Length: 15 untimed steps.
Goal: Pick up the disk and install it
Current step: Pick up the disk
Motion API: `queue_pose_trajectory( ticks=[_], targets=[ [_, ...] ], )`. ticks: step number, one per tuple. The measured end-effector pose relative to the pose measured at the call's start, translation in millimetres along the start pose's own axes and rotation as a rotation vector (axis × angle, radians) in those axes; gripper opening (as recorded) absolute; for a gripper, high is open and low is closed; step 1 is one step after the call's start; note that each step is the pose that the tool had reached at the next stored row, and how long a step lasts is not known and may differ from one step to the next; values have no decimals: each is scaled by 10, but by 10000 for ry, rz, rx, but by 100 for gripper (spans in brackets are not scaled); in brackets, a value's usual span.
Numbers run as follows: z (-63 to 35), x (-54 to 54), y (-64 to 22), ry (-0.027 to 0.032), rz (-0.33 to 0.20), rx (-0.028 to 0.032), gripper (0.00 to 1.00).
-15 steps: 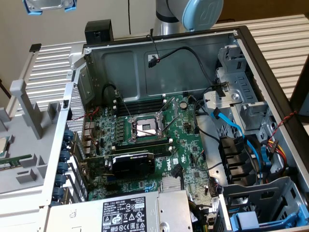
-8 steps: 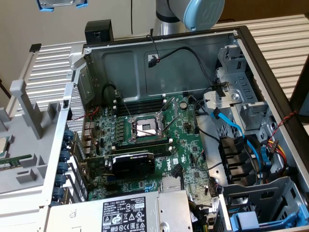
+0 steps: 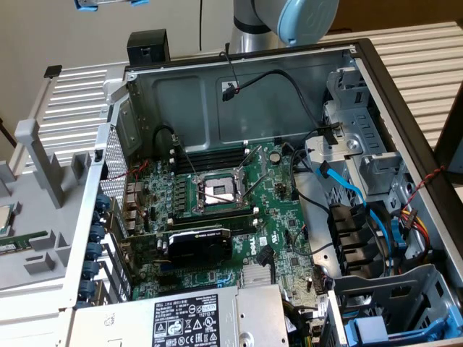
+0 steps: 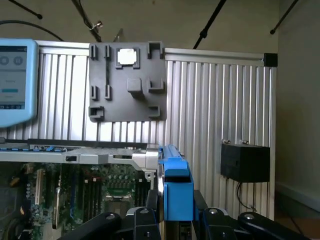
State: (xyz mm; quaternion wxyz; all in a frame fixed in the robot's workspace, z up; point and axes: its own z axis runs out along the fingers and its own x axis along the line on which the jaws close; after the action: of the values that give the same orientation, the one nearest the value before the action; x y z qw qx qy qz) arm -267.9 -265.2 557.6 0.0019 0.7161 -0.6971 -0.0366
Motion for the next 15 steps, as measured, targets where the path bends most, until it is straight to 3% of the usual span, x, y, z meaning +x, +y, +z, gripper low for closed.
queue_pose_trajectory(
  ticks=[11,15],
  targets=[
    [-58,32,-275,13,-5,93,37],
    [-66,50,-328,36,-5,133,37]
  ],
)
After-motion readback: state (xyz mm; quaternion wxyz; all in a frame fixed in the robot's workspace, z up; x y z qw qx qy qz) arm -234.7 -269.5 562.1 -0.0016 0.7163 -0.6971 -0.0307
